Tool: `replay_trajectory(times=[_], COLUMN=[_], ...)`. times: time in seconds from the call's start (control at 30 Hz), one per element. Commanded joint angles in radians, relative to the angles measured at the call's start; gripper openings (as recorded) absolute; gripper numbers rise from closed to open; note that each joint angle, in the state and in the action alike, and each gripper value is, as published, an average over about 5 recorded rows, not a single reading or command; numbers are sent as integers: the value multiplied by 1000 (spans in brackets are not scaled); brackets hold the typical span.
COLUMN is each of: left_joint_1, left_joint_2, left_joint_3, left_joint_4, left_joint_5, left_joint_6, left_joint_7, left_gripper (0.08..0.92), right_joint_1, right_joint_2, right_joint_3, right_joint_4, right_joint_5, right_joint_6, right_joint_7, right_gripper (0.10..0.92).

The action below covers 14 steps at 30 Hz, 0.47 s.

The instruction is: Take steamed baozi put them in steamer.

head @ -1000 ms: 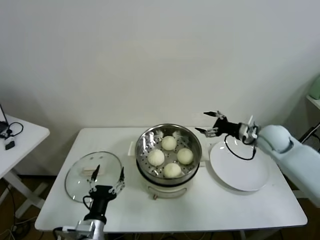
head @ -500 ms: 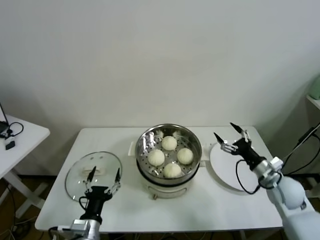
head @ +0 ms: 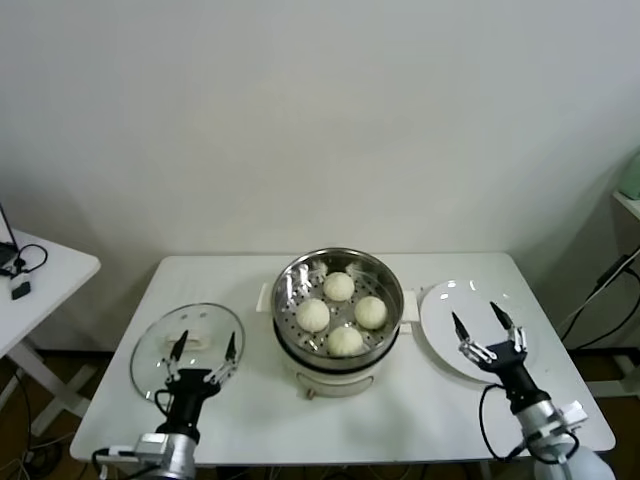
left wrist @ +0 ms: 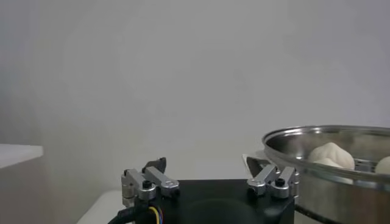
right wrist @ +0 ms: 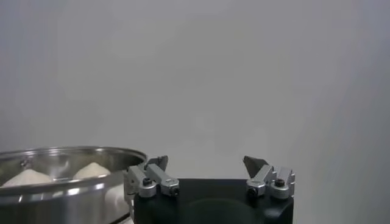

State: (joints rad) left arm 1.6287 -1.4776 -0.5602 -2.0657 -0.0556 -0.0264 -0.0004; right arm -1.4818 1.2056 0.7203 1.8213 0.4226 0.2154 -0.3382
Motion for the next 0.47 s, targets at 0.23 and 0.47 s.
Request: replay_trajectory(times=[0.23,0.47], left_joint_1=[-1,0], left_joint_2=[-8,-15], left_joint_3=[-59,-72], left_joint_4=[8,11], left_joint_5=[-35,-39], left_joint_6=[-3,-14], left_joint_7=[25,26], left_gripper=[823,823], right_joint_1=[-104,-94], right_joint_2=[112,107], right_joint_3=[49,50], right_joint_4=[35,19], right_joint_5=[-12,-11], right_joint_6=[26,22], right_joint_7=[-17,-20], right_gripper=[823,823])
